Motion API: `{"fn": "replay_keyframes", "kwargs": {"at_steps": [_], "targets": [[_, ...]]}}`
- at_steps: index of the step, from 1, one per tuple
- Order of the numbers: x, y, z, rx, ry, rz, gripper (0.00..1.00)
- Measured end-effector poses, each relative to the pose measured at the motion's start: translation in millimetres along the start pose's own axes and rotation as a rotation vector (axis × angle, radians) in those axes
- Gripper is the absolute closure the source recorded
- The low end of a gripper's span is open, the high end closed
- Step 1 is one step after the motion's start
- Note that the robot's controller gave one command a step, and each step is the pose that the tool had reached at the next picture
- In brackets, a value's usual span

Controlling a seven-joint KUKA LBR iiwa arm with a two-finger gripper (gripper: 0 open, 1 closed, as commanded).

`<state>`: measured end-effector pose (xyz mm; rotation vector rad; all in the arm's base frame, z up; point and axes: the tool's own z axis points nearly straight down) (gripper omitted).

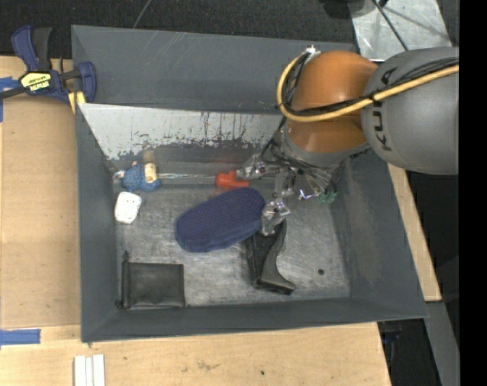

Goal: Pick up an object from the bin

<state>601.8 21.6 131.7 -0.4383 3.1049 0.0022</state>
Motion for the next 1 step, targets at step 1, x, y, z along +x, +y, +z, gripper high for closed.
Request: {"fn": "replay_keyframes", "kwargs": {"at_steps": [1], "targets": [[1.8, -2.6, 14.1, 0.003, -0.016, -0.093, 0.0]]}}
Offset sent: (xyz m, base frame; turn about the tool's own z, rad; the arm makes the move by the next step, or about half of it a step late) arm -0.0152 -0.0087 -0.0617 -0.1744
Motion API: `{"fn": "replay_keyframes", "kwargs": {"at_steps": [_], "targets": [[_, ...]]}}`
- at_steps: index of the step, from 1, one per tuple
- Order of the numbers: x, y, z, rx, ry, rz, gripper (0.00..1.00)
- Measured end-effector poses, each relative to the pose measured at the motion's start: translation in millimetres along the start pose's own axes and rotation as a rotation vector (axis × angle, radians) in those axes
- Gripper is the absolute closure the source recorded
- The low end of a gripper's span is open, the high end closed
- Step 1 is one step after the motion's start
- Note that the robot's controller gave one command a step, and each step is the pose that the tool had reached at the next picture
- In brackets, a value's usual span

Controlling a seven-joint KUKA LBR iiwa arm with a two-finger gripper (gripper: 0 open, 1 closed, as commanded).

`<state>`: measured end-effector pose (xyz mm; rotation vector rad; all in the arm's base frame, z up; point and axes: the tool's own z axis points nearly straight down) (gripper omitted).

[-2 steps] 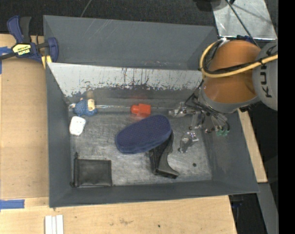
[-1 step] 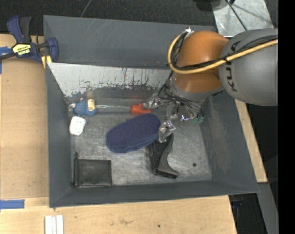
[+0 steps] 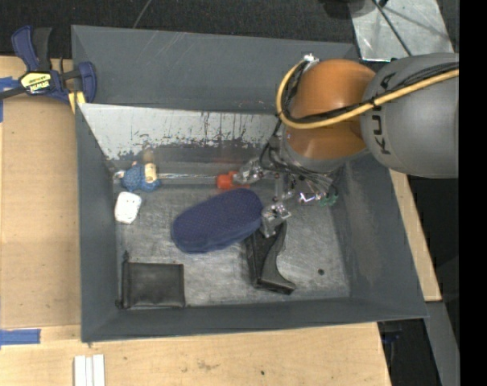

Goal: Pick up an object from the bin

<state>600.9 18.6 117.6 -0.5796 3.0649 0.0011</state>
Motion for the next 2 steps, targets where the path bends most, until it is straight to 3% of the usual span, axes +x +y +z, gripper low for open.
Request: {"fn": "replay_keyframes", "kwargs": {"at_steps": [1, 2], "targets": [[1.2, 1.1, 3.5, -0.003, 0.003, -0.054, 0.0], [-37.0, 46.9, -34.8, -0.005, 0.013, -0.146, 0.0]]}}
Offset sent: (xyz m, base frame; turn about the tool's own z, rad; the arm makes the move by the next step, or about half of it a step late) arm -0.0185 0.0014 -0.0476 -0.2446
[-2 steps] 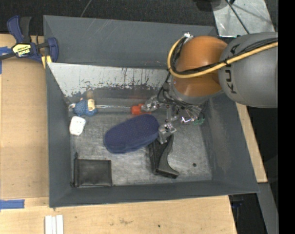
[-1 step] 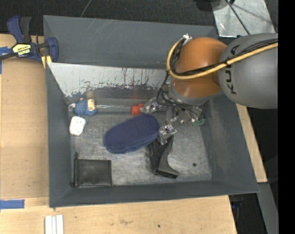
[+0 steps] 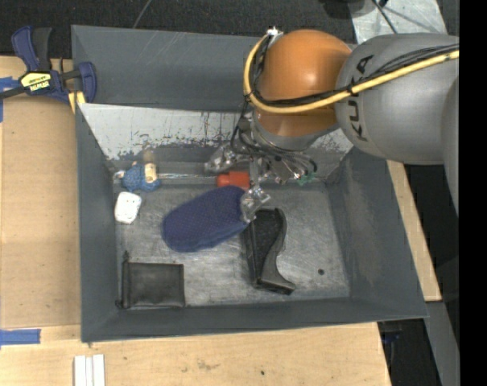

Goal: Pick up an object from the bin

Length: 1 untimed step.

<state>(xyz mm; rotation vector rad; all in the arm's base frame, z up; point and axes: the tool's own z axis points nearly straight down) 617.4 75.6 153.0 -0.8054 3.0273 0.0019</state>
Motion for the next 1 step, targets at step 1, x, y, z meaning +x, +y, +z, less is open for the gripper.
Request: {"fn": "replay_keyframes", "kwargs": {"at_steps": [1], "targets": [[10.4, 19.7, 72.0, -0.003, 0.003, -0.401, 0.0]]}}
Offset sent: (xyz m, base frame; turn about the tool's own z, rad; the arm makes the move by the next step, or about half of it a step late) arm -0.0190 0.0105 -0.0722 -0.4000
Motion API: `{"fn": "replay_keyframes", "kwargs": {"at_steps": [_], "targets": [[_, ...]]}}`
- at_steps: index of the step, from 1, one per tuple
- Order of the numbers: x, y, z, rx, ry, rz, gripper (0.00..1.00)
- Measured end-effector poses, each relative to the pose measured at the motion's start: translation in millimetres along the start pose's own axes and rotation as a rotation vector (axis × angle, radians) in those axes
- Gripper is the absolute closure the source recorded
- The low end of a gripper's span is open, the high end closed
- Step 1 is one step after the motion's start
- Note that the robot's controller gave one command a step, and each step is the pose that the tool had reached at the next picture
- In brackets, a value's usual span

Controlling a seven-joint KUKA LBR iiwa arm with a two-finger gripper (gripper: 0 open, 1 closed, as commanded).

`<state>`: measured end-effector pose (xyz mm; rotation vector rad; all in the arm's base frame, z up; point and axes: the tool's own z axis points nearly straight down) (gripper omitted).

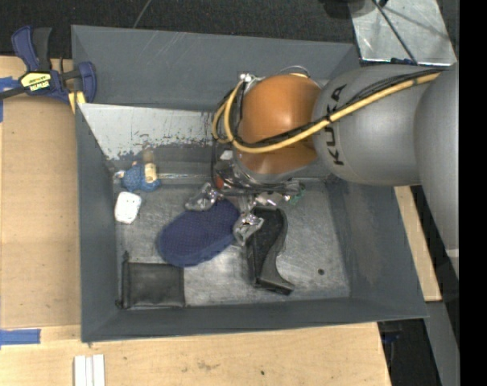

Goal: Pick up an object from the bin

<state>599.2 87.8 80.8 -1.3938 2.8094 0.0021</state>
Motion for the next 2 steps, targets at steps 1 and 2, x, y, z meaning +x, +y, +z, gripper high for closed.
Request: {"fn": "replay_keyframes", "kwargs": {"at_steps": [1, 2], "targets": [[-0.6, -1.2, -2.2, 0.002, -0.003, 0.005, 1.0], [-21.9, -15.8, -159.2, 0.008, -0.005, -0.012, 1.0]]}}
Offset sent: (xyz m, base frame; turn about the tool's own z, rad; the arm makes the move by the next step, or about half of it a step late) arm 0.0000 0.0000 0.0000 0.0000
